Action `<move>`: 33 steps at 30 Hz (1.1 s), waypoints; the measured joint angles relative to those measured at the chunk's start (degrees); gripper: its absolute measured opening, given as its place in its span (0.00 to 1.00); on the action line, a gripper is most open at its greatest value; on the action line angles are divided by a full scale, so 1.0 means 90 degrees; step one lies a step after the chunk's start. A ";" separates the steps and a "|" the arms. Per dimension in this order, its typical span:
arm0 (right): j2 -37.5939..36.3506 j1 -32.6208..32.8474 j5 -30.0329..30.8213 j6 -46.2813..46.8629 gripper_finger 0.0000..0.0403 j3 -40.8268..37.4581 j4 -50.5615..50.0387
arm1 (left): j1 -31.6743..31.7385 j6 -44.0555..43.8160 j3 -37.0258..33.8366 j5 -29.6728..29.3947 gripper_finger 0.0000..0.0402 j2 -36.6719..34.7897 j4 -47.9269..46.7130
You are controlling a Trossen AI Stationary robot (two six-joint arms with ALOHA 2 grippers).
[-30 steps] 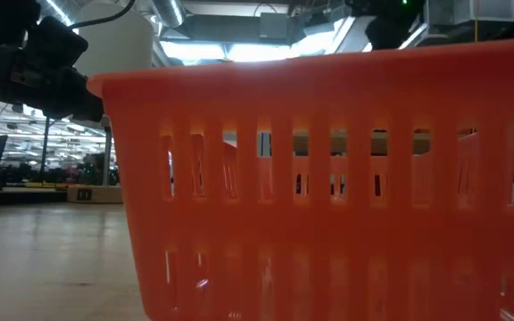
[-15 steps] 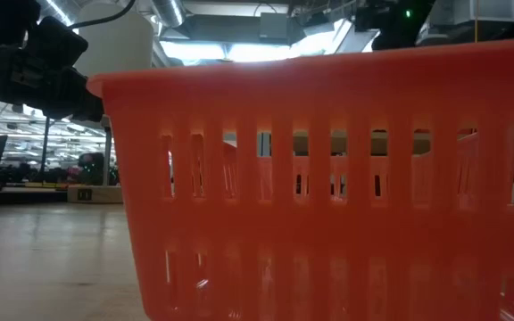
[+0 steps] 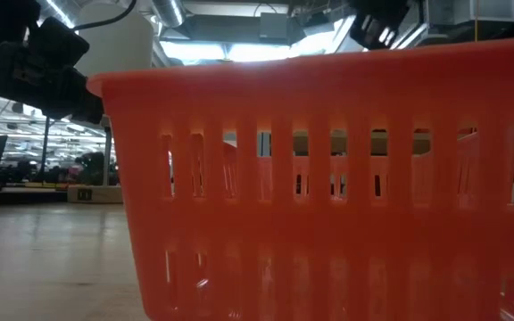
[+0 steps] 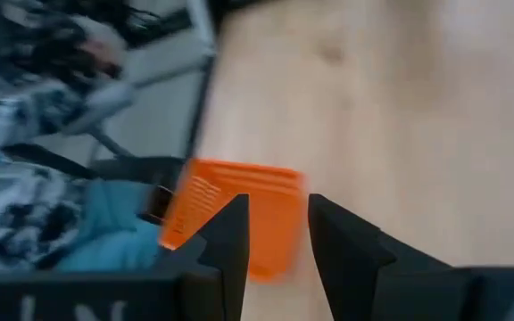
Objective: Stack baskets on shelf by color
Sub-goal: Stack the orange basket on top of the orange basket on the shelf
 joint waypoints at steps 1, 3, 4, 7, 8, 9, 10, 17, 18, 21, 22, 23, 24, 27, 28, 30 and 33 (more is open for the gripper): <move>0.0033 0.0319 0.0169 0.0186 0.29 -0.0244 0.0543 | -0.0001 -0.0006 -0.0001 0.0000 0.00 0.0000 -0.0001; 0.0159 0.0917 0.0647 0.0492 0.29 -0.0635 0.1472 | 0.0002 -0.0037 0.0000 0.0002 0.00 -0.0002 0.0002; 0.0275 0.1202 0.0950 0.0601 0.29 -0.0748 0.1862 | -0.0001 -0.0146 0.0001 0.0002 0.00 -0.0001 -0.0001; 0.0787 0.1910 0.1674 0.0790 0.29 -0.0805 0.2606 | -0.0001 -0.0498 0.0000 0.0002 0.00 -0.0002 0.0004; 0.1023 0.2098 0.1914 0.0789 0.29 -0.0693 0.2707 | 0.0001 -0.0575 0.0000 0.0001 0.00 0.0000 0.0005; 0.1273 0.2259 0.2149 0.0786 0.29 -0.0526 0.2746 | -0.0001 -0.0663 -0.0002 0.0002 0.00 0.0000 0.0012; 0.1534 0.2387 0.2377 0.0771 0.29 -0.0330 0.2719 | -0.0001 -0.0690 0.0001 0.0002 0.00 -0.0002 0.0023; 0.3439 0.2572 0.2889 0.0788 0.29 0.1773 0.0901 | -0.0001 -0.0839 0.0001 0.0001 0.00 -0.0002 0.0106; 0.3686 0.2570 0.2890 0.0888 0.29 0.2110 0.0588 | -0.0001 -0.0838 0.0001 0.0002 0.00 -0.0002 0.0144; 0.4383 0.2569 0.2889 0.1126 0.29 0.3088 -0.0168 | -0.0001 -0.0809 -0.0001 0.0002 0.00 -0.0002 0.0164; 0.4582 0.2584 0.2890 0.1131 0.29 0.3376 -0.0409 | 0.0000 -0.0807 0.0000 0.0000 0.00 -0.0002 0.0162; 0.4776 0.2616 0.2900 0.1134 0.29 0.3662 -0.0551 | 0.0001 -0.0806 -0.0001 0.0000 0.00 -0.0002 0.0163; 0.4944 0.2650 0.2910 0.1139 0.29 0.3932 -0.0681 | -0.0001 -0.0807 0.0000 0.0000 0.00 -0.0002 0.0162; 0.5370 0.2779 0.2964 0.1156 0.29 0.4637 -0.1102 | 0.0001 -0.0837 -0.0002 0.0000 0.00 -0.0002 0.0162; 0.5498 0.2826 0.3011 0.1243 0.29 0.4834 -0.1243 | -0.0001 -0.0856 -0.0002 0.0002 0.00 -0.0002 0.0162; 0.5757 0.2896 0.3025 0.1461 0.29 0.5191 -0.1642 | 0.0001 -0.0991 -0.0001 0.0000 0.00 -0.0002 0.0160; 0.6090 0.3005 0.3047 0.1792 0.29 0.5552 -0.2032 | 0.0002 -0.1171 -0.0001 0.0000 0.00 -0.0002 0.0160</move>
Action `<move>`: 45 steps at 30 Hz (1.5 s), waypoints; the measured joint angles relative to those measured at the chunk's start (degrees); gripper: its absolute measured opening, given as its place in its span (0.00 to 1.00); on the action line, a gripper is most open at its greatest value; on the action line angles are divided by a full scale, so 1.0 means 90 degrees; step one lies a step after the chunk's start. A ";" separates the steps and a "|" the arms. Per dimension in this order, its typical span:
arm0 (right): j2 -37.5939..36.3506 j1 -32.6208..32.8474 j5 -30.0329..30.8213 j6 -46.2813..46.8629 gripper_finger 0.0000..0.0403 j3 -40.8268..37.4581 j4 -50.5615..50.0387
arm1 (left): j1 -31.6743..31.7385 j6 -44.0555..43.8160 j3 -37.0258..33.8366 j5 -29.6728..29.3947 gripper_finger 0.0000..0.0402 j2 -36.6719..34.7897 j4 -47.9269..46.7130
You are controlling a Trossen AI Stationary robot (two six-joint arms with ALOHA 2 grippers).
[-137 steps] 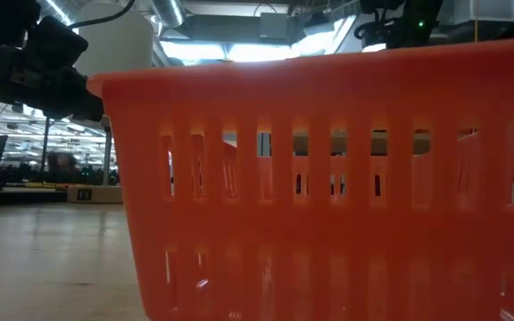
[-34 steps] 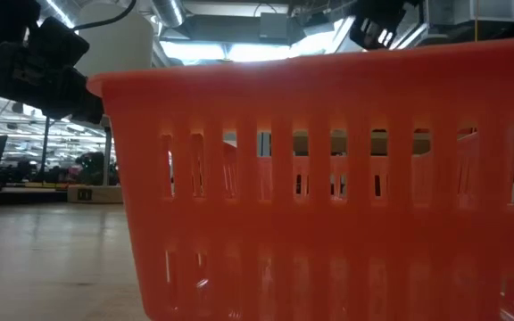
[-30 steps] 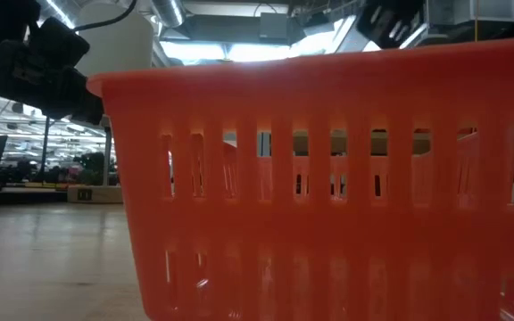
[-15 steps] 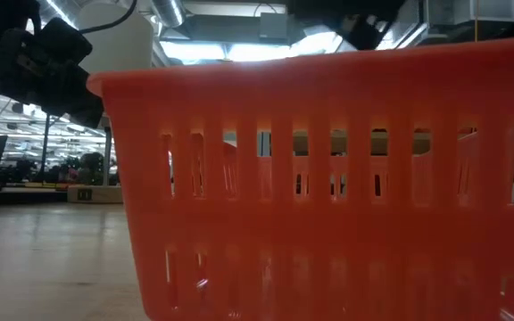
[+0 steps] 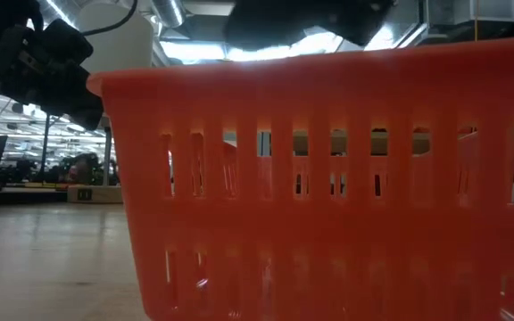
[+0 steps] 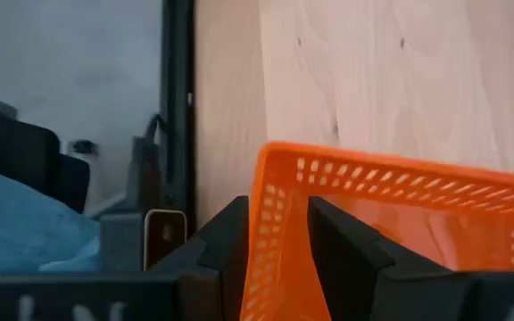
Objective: Stack baskets on shelf by color
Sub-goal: Stack the orange basket on top of the orange basket on the shelf
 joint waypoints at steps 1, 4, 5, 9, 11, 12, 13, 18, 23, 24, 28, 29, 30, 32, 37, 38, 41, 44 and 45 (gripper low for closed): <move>0.0079 0.0034 0.0018 0.0070 0.29 0.0079 -0.0059 | -0.0002 -0.0006 0.0001 0.0001 0.00 0.0000 -0.0002; 0.0207 0.0126 0.0001 0.0347 0.29 0.0127 -0.0076 | -0.0002 -0.0030 0.0000 0.0002 0.00 0.0000 -0.0002; 0.0240 0.0154 -0.0001 0.0415 0.29 0.0127 -0.0106 | -0.0002 -0.0086 0.0000 0.0002 0.00 0.0000 -0.0003; 0.0320 0.0225 0.0001 0.0675 0.29 0.0127 -0.0156 | 0.0000 -0.0228 -0.0001 0.0065 0.00 0.0000 -0.0007; 0.0323 0.0258 0.0008 0.0769 0.29 0.0127 -0.0158 | -0.0002 -0.0337 0.0000 0.0134 0.00 0.0000 -0.0010; 0.0323 0.0281 0.0023 0.0832 0.29 0.0127 -0.0187 | -0.0002 -0.0343 0.0000 0.0169 0.00 0.0000 -0.0014; 0.0323 0.0302 0.0018 0.0851 0.29 0.0130 -0.0275 | -0.0002 -0.0347 0.0001 0.0212 0.00 0.0000 -0.0015; 0.0350 0.0369 0.0286 0.0974 0.29 0.0130 -0.0942 | -0.0005 -0.0355 0.0001 0.0223 0.00 0.0000 -0.0015; 0.0530 0.0359 0.0312 0.0980 0.29 0.0130 -0.1023 | -0.0002 -0.0309 0.0000 0.0222 0.00 0.0000 -0.0061; 0.0554 0.0361 0.0316 0.0979 0.29 0.0130 -0.1023 | -0.0005 -0.0306 0.0000 0.0221 0.00 0.0002 -0.0117; 0.0617 0.0354 0.0390 0.0971 0.29 0.0127 -0.1032 | -0.0177 0.0025 -0.0001 0.0217 0.00 0.0002 -0.0521; 0.0619 0.0347 0.0400 0.0987 0.28 0.0127 -0.1030 | -0.0245 0.0116 0.0000 0.0216 0.00 0.0002 -0.0563; 0.0618 0.0334 0.0404 0.0995 0.27 0.0127 -0.1025 | -0.0318 0.0244 0.0000 0.0216 0.00 0.0002 -0.0585; 0.0619 0.0314 0.0445 0.0991 0.20 0.0127 -0.1027 | -0.0454 0.0517 -0.0001 0.0146 0.00 0.0002 -0.0583; 0.0619 0.0279 0.0671 0.0762 0.02 0.0127 -0.1044 | -0.0595 0.1236 0.0000 -0.0102 0.00 -0.0017 -0.0181; 0.0619 0.0276 0.0767 0.0720 0.01 0.0127 -0.1049 | -0.0588 0.1381 0.0001 -0.0110 0.00 -0.0017 -0.0076; 0.0566 0.0279 0.0896 0.0497 0.01 0.0336 -0.1568 | -0.0529 0.1710 0.0000 -0.0114 0.00 -0.0022 0.0114; 0.0464 0.0304 0.1325 0.0523 0.00 0.1042 -0.2872 | -0.0347 0.1769 -0.0001 0.0105 0.00 -0.0017 -0.0005; 0.0423 0.0335 0.1519 0.0542 0.00 0.1352 -0.3355 | -0.0264 0.1755 0.0001 0.0308 0.00 -0.0017 -0.0014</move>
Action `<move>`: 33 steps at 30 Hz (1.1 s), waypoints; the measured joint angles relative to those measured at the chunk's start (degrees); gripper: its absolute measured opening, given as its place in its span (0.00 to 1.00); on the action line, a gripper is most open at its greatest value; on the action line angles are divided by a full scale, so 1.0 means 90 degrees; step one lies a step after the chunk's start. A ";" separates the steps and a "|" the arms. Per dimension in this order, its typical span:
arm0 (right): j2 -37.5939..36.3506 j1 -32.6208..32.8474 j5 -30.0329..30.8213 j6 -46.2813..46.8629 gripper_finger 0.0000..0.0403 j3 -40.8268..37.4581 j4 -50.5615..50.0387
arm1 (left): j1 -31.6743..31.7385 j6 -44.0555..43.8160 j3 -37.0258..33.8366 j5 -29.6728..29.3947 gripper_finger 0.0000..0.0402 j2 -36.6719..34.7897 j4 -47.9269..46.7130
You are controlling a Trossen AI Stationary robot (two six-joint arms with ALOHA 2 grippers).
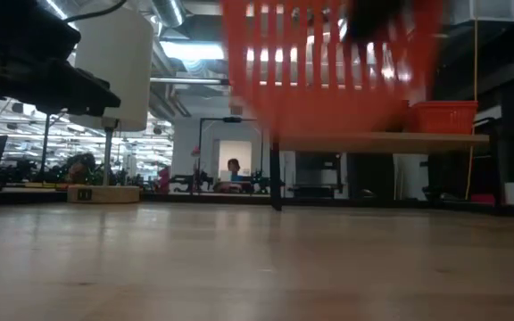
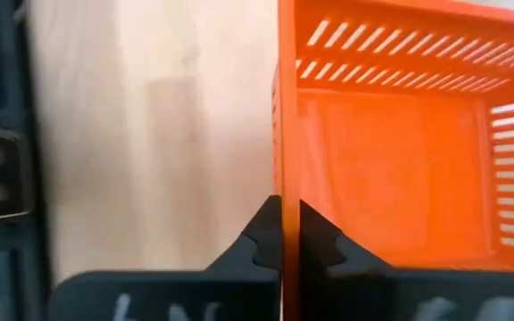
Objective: Stack baskets on shelf by color
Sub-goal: Stack the orange basket on top of the orange basket on the shelf
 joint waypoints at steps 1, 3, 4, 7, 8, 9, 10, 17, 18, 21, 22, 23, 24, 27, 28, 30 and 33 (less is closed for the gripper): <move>-0.0023 0.0031 0.0233 0.0004 0.00 0.0322 -0.0468 | 0.0095 -0.0031 -0.0002 0.0236 0.00 0.0000 -0.0025; -0.0040 0.0088 0.0646 -0.0020 0.00 0.1045 -0.1503 | 0.0266 -0.0097 -0.0002 0.0568 0.00 -0.0002 -0.0060; -0.0040 0.0119 0.0823 -0.0003 0.00 0.1403 -0.2009 | 0.0347 -0.0166 0.0000 0.0629 0.00 -0.0007 -0.0152; -0.0571 0.0148 0.1217 0.0074 0.00 0.1443 -0.2430 | 0.0632 -0.0393 -0.0002 0.0624 0.00 0.0002 -0.0555; -0.0855 0.0128 0.1244 0.0062 0.00 0.1237 -0.2501 | 0.0725 -0.0429 0.0000 0.0625 0.00 0.0002 -0.0612; -0.1129 0.0081 0.1233 0.0131 0.00 0.1082 -0.2561 | 0.0814 -0.0430 -0.0002 0.0644 0.00 0.0000 -0.0625; -0.1400 0.0048 0.1219 0.0197 0.00 0.0926 -0.2565 | 0.0892 -0.0414 -0.0002 0.0683 0.00 0.0000 -0.0592; -0.3435 -0.0356 0.1333 -0.0268 0.00 -0.0213 -0.2547 | 0.1500 -0.0382 0.0000 0.0967 0.00 -0.0227 -0.0567; -0.3751 -0.0473 0.1342 -0.0343 0.00 -0.0418 -0.2544 | 0.1552 -0.0414 -0.0002 0.1073 0.00 -0.0286 -0.0562; -0.4706 -0.0855 0.1351 -0.0433 0.00 -0.1169 -0.2556 | 0.1621 -0.0464 -0.0002 0.1341 0.00 -0.0489 -0.0609; -0.5027 -0.0994 0.1309 -0.0566 0.00 -0.1433 -0.2547 | 0.1625 -0.0490 -0.0002 0.1354 0.00 -0.0572 -0.0623; -0.5363 -0.1127 0.1232 -0.0726 0.00 -0.1707 -0.2554 | 0.1626 -0.0535 -0.0001 0.1353 0.00 -0.0652 -0.0646; -0.5676 -0.1272 0.1112 -0.0922 0.00 -0.1966 -0.2561 | 0.1626 -0.0545 -0.0001 0.1353 0.00 -0.0732 -0.0665; -0.6504 -0.1725 0.0741 -0.1232 0.00 -0.2682 -0.2563 | 0.1626 -0.0665 -0.0002 0.1356 0.00 -0.0993 -0.0708; -0.6755 -0.1878 0.0602 -0.1295 0.00 -0.2887 -0.2566 | 0.1626 -0.0710 -0.0002 0.1358 0.00 -0.1082 -0.0739; -0.7211 -0.2132 0.0433 -0.1485 0.00 -0.3268 -0.2564 | 0.1626 -0.0750 -0.0002 0.1358 0.00 -0.1226 -0.0833; -0.7762 -0.2451 0.0292 -0.1864 0.00 -0.3799 -0.2558 | 0.1626 -0.0753 -0.0001 0.1284 0.00 -0.1382 -0.0962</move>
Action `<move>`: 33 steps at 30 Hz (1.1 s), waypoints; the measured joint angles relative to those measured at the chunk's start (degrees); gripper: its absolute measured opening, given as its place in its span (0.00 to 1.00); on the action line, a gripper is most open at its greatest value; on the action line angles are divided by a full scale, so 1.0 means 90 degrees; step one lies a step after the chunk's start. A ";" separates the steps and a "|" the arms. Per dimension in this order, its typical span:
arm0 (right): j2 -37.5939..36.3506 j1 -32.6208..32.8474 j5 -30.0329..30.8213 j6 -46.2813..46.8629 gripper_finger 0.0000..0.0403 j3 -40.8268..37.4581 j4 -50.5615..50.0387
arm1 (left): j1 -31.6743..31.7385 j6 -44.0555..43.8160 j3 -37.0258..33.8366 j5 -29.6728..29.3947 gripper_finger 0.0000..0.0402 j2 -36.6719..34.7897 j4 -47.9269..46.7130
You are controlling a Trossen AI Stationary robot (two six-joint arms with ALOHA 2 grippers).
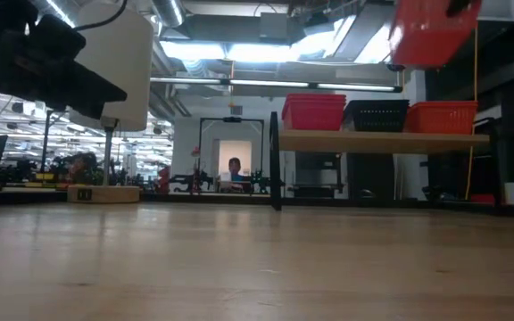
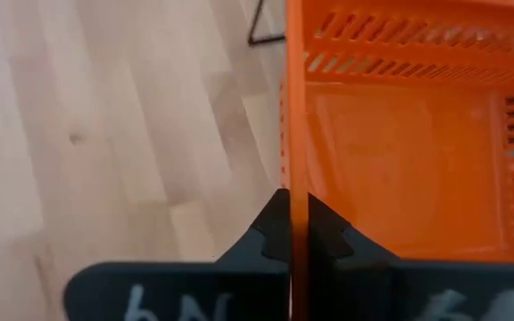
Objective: Stack baskets on shelf by color
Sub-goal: Stack the orange basket on top of the orange basket on the shelf
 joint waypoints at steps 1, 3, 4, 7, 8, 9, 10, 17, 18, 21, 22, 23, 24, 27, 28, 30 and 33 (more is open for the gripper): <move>-0.0153 -0.0114 -0.0046 -0.0150 0.00 -0.0154 0.0002 | 0.0000 0.0000 0.0001 -0.0065 0.00 -0.0012 -0.0011; -0.0407 -0.0346 -0.0055 -0.0501 0.00 -0.0379 -0.0001 | 0.0000 0.0003 0.0001 -0.0152 0.00 -0.0015 -0.0070; -0.0503 -0.0463 -0.0030 -0.0725 0.00 -0.0445 -0.0006 | 0.0000 0.0019 -0.0001 -0.0199 0.00 -0.0017 -0.0068; -0.0633 -0.0897 0.0271 -0.1469 0.00 -0.0545 0.0007 | 0.0000 0.0019 -0.0001 -0.0276 0.00 -0.0015 -0.0077; -0.0634 -0.1075 0.0332 -0.1751 0.00 -0.0546 0.0018 | 0.0000 0.0006 -0.0001 -0.0276 0.00 -0.0015 -0.0084; -0.0633 -0.1278 0.0340 -0.2074 0.00 -0.0546 0.0028 | 0.0000 0.0005 0.0000 -0.0277 0.00 -0.0015 -0.0089; -0.0623 -0.1501 0.0343 -0.2378 0.00 -0.0546 0.0023 | 0.0000 0.0030 -0.0001 -0.0278 0.00 -0.0016 -0.0090; -0.0538 -0.3410 0.0350 -0.4209 0.00 -0.0546 0.0014 | 0.0000 0.0046 0.0000 -0.0278 0.00 -0.0017 -0.0090; -0.0520 -0.3685 0.0330 -0.4457 0.00 -0.0546 0.0008 | 0.0000 0.0046 0.0001 -0.0280 0.00 -0.0017 -0.0090; -0.0408 -0.4483 -0.0027 -0.5235 0.00 -0.0546 0.0011 | 0.0000 0.0046 -0.0001 -0.0280 0.00 -0.0017 -0.0090; -0.0360 -0.4735 -0.0220 -0.5467 0.00 -0.0546 0.0012 | 0.0000 0.0046 0.0000 -0.0282 0.00 -0.0017 -0.0090; -0.0314 -0.4963 -0.0391 -0.5683 0.00 -0.0546 0.0009 | 0.0000 0.0046 -0.0001 -0.0282 0.00 -0.0017 -0.0090; -0.0255 -0.5171 -0.0487 -0.5866 0.00 -0.0546 0.0010 | 0.0000 0.0047 -0.0001 -0.0283 0.00 -0.0017 -0.0090; -0.0061 -0.5722 -0.0569 -0.6263 0.00 -0.0546 0.0170 | 0.0000 0.0049 0.0000 -0.0283 0.00 -0.0017 -0.0090; -0.0014 -0.5876 -0.0674 -0.6380 0.00 -0.0546 0.0243 | 0.0000 0.0049 0.0001 -0.0283 0.00 -0.0017 -0.0090; 0.0075 -0.6148 -0.1062 -0.6583 0.00 -0.0546 0.0376 | 0.0000 0.0049 0.0001 -0.0283 0.00 -0.0017 -0.0090; 0.0242 -0.6456 -0.1332 -0.6856 0.00 -0.0546 0.0464 | 0.0000 0.0049 0.0001 -0.0283 0.00 -0.0016 -0.0090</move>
